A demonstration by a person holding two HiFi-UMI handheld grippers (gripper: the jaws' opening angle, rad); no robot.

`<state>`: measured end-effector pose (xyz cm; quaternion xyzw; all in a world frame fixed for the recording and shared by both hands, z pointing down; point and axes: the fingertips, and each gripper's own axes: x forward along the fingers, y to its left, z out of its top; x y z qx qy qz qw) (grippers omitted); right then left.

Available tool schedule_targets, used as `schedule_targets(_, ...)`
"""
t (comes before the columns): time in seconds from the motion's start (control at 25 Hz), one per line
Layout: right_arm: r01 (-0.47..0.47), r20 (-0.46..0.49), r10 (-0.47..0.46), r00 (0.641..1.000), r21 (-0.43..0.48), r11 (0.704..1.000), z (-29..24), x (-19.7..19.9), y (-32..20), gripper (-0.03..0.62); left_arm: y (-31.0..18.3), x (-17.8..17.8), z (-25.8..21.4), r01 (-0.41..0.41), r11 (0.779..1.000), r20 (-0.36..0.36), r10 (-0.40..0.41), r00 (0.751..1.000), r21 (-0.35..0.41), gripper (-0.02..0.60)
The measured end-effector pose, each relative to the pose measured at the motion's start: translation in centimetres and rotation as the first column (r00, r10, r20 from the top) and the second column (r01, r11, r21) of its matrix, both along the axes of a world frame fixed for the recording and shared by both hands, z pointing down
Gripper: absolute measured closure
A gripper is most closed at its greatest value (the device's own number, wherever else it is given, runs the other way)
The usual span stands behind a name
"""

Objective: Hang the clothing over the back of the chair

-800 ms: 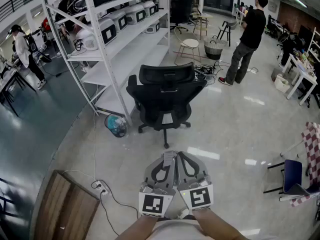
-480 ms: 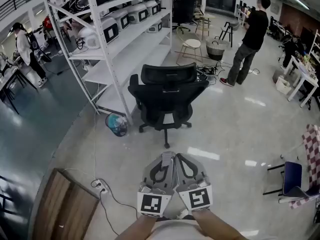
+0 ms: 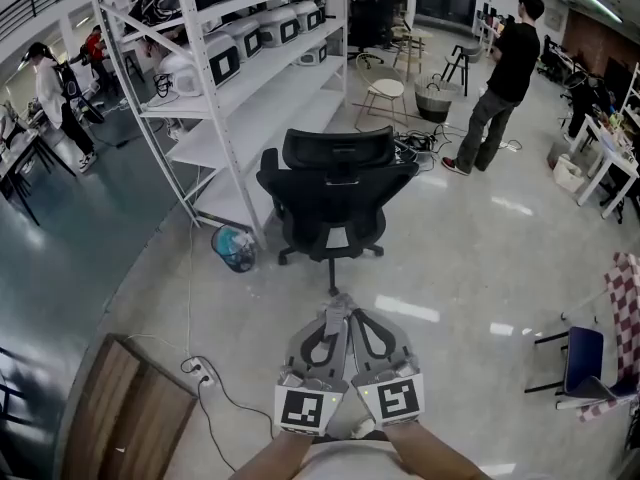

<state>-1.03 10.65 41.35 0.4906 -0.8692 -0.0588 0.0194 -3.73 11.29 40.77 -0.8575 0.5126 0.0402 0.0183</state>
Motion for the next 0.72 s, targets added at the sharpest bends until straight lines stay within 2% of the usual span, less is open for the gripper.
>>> schedule_targets(0.52, 0.043, 0.023, -0.043, 0.999, 0.009, 0.999, 0.1, 5.9, 1.2, 0.579, 0.5, 5.0, -0.5, 0.052, 0.999, -0.019, -0.052, 0.998, 0.014, 0.547)
schedule_targets(0.72, 0.055, 0.033, -0.055, 0.998, -0.008, 0.998, 0.8, 7.0, 0.7, 0.579, -0.6, 5.4, -0.7, 0.066, 0.998, -0.024, -0.066, 0.998, 0.011, 0.546)
